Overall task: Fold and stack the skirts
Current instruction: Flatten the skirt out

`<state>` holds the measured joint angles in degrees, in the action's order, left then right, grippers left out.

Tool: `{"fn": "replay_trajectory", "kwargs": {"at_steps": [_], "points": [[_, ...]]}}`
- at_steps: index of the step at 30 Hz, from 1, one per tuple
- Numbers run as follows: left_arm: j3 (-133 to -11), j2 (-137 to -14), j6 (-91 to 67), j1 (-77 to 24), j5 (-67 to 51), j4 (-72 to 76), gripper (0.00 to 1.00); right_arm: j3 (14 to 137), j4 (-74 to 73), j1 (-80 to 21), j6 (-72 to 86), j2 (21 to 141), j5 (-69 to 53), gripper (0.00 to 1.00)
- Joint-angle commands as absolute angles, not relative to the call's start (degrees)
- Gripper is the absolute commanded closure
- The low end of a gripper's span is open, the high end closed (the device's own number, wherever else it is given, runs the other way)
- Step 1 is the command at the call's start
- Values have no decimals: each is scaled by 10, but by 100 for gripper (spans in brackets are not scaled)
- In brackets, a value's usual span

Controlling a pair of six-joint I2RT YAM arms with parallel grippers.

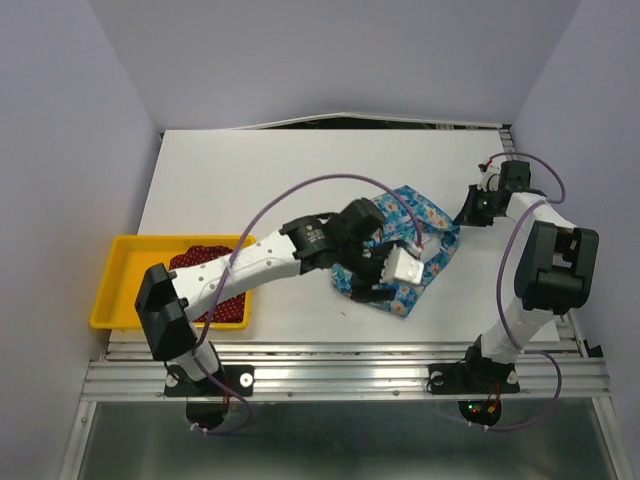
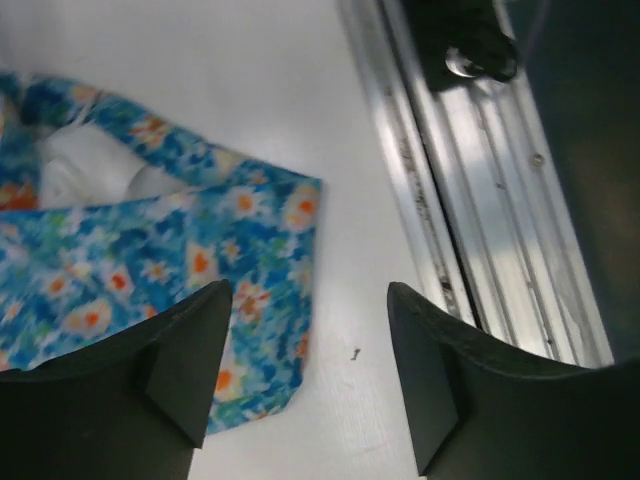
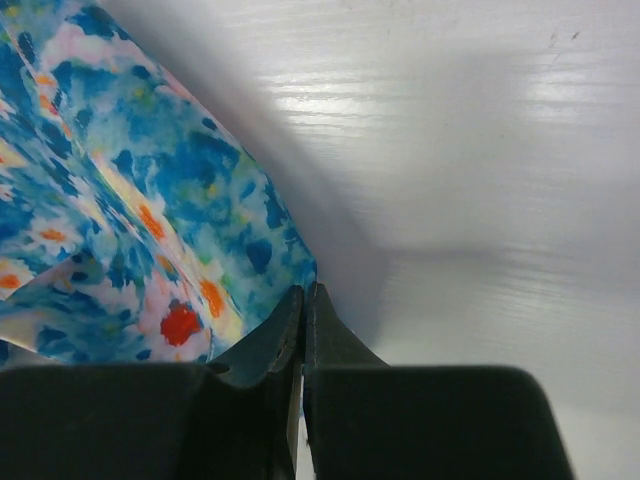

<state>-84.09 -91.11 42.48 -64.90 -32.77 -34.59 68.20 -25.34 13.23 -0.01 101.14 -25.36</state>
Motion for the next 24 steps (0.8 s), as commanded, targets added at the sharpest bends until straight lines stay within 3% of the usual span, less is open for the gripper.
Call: {"fn": "replay_trajectory", "kwargs": {"at_steps": [1,11,19,24], "points": [[-855,-925,277,-545,-339,-257,31,683,-224,137,-36,987,-224,99],[-829,-1012,350,-683,-200,-236,33,684,-218,148,-25,1017,-197,99],[-805,-1099,369,-707,-144,-175,26,683,-221,148,-26,1011,-209,99],[-792,-1143,367,-715,-106,-135,29,679,-226,148,-31,1003,-207,99]]}}
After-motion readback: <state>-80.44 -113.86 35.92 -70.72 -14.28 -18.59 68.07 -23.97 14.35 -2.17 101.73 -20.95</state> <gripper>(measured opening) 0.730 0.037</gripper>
